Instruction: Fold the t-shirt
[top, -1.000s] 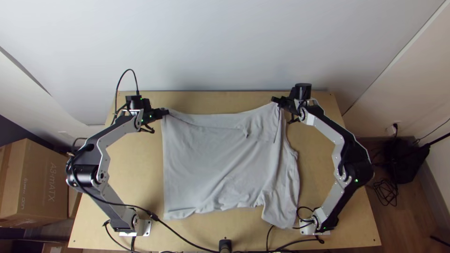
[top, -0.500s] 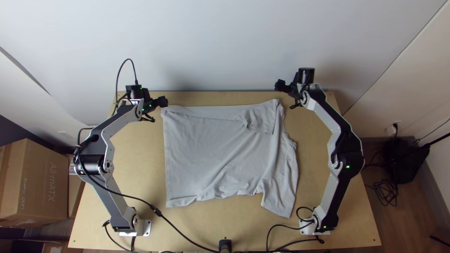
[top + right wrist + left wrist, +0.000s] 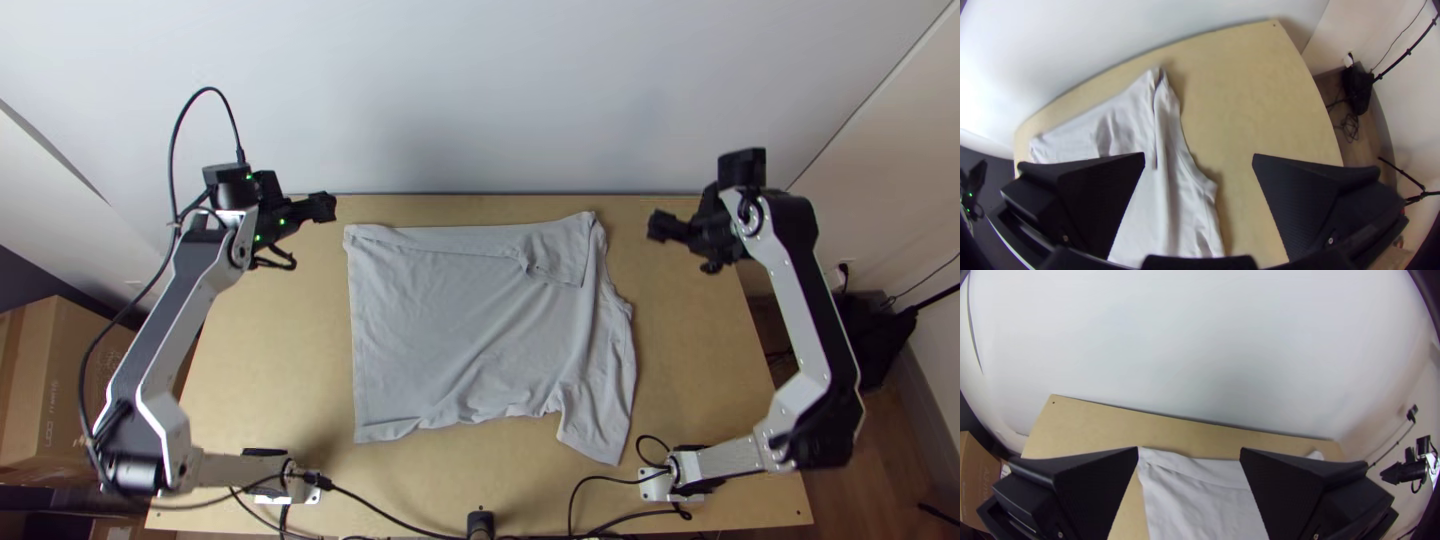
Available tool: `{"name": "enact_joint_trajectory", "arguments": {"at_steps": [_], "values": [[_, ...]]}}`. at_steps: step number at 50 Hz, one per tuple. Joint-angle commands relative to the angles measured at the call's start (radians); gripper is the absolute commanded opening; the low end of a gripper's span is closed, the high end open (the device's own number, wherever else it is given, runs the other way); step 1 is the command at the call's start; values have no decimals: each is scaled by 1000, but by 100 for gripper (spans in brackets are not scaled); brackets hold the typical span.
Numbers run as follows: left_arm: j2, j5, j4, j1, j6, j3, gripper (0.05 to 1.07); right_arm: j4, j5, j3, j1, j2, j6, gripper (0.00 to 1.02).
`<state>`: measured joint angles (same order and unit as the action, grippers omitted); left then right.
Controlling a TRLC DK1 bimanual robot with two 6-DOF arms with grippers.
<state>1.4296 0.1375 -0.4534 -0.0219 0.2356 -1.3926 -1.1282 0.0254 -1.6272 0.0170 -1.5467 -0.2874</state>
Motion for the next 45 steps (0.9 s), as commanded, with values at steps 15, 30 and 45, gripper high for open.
{"name": "enact_joint_trajectory", "arguments": {"at_steps": [15, 30, 45], "values": [[-386, -3, -179, -119, -4, 190, 103, -61, 163, 598, -121, 226, 168, 91], [-488, -4, -232, -116, -21, 268, 103, 45, 173, 774, -51, 278, 139, 69], [-509, -4, -245, -99, -35, 288, 103, 139, 173, 823, -19, 232, 122, 68]]}}
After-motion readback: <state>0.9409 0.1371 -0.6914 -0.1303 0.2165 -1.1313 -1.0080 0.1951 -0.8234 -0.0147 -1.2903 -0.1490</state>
